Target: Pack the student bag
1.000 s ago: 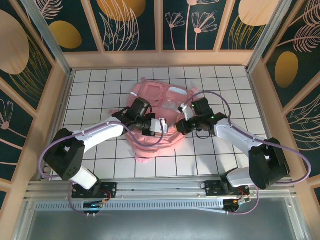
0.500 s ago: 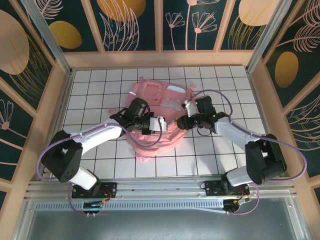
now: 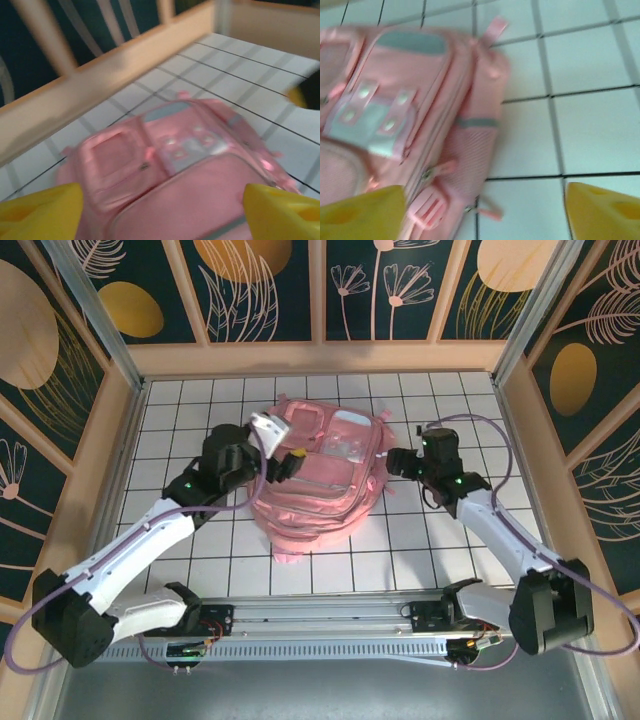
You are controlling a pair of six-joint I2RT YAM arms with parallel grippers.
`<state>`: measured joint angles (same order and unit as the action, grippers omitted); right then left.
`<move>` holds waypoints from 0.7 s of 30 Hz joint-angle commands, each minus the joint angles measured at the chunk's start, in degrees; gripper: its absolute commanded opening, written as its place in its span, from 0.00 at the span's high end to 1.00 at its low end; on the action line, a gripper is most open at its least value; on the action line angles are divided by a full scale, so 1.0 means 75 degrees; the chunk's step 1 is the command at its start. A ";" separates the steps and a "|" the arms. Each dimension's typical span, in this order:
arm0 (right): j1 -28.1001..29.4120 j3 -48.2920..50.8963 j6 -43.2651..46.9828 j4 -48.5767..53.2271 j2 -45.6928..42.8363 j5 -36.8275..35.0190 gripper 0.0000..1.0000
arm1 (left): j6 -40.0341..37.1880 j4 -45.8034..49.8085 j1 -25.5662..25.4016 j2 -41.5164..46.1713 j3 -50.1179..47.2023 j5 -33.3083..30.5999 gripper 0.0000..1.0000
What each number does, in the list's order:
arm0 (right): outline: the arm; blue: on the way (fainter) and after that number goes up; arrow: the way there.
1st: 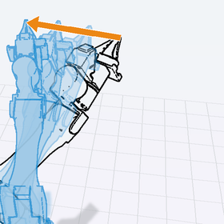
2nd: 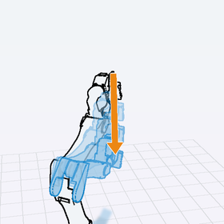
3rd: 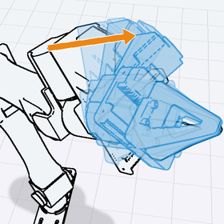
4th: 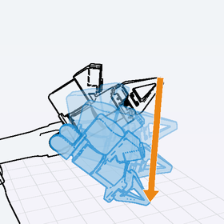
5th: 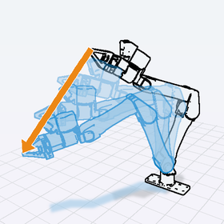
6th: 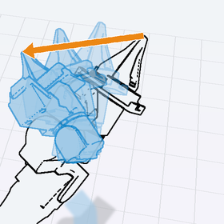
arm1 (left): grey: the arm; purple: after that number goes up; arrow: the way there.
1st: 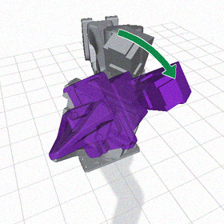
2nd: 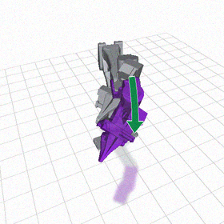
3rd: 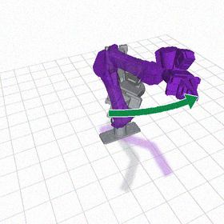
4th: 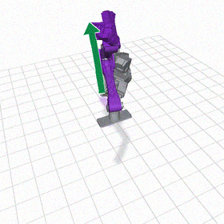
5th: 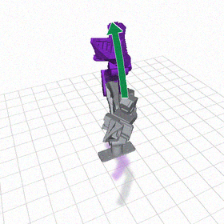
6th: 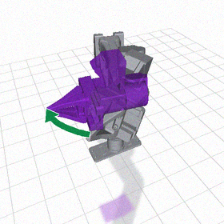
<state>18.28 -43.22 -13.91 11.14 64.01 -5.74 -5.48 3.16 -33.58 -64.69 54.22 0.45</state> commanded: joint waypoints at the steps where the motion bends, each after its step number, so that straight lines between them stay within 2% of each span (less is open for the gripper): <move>1: -0.0081 0.0634 0.0041 -0.1470 -0.1338 -0.1831 0.01 | 0.1329 -0.0298 0.1002 0.0537 -0.0380 -0.1366 0.05; 3: -0.0101 0.1152 0.0376 -0.2351 -0.1722 -0.2568 0.01 | 0.1480 -0.0740 0.1673 0.0936 -0.0978 -0.1604 0.01; 5: -0.0186 0.1746 0.1068 -0.3446 -0.1831 -0.2765 0.01 | 0.1353 -0.1205 0.2000 0.1243 -0.1662 -0.2435 0.01; 6: -0.0300 0.2187 0.1833 -0.4212 -0.1794 -0.2360 0.01 | 0.1137 -0.1443 0.2147 0.1360 -0.2048 -0.2728 0.01; 8: -0.0532 0.2909 0.2481 -0.5469 -0.1588 -0.2013 0.01 | 0.1051 -0.1827 0.2554 0.1452 -0.2715 -0.2937 0.01; 10: -0.1017 0.3435 0.2483 -0.6467 -0.1307 -0.1335 0.01 | 0.1035 -0.2401 0.2921 0.1453 -0.3378 -0.2954 0.01; 13: -0.1797 0.4065 0.2040 -0.7805 -0.0751 -0.0133 0.01 | 0.0684 -0.4107 0.3002 0.1405 -0.4579 -0.3452 0.01; 14: -0.1915 0.4296 0.1983 -0.8444 -0.0451 -0.0079 0.01 | 0.0552 -0.4746 0.3001 0.1347 -0.4961 -0.3621 0.01; 16: -0.2191 0.4600 0.1863 -0.9588 0.0138 0.0472 0.01 | 0.0370 -0.5639 0.3039 0.1135 -0.5468 -0.3461 0.01; 18: -0.2510 0.4651 0.1787 -1.0360 0.0818 0.1351 0.01 | 0.0227 -0.6110 0.3134 0.0850 -0.5665 -0.2710 0.01; 21: -0.2556 0.4568 0.1916 -1.1237 0.1964 0.1165 0.01 | 0.0275 -0.7237 0.3159 0.0172 -0.5987 -0.2153 0.01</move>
<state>-0.21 -8.88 -0.10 -57.19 74.26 -1.34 -2.31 -35.40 -10.37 -60.99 10.92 -19.94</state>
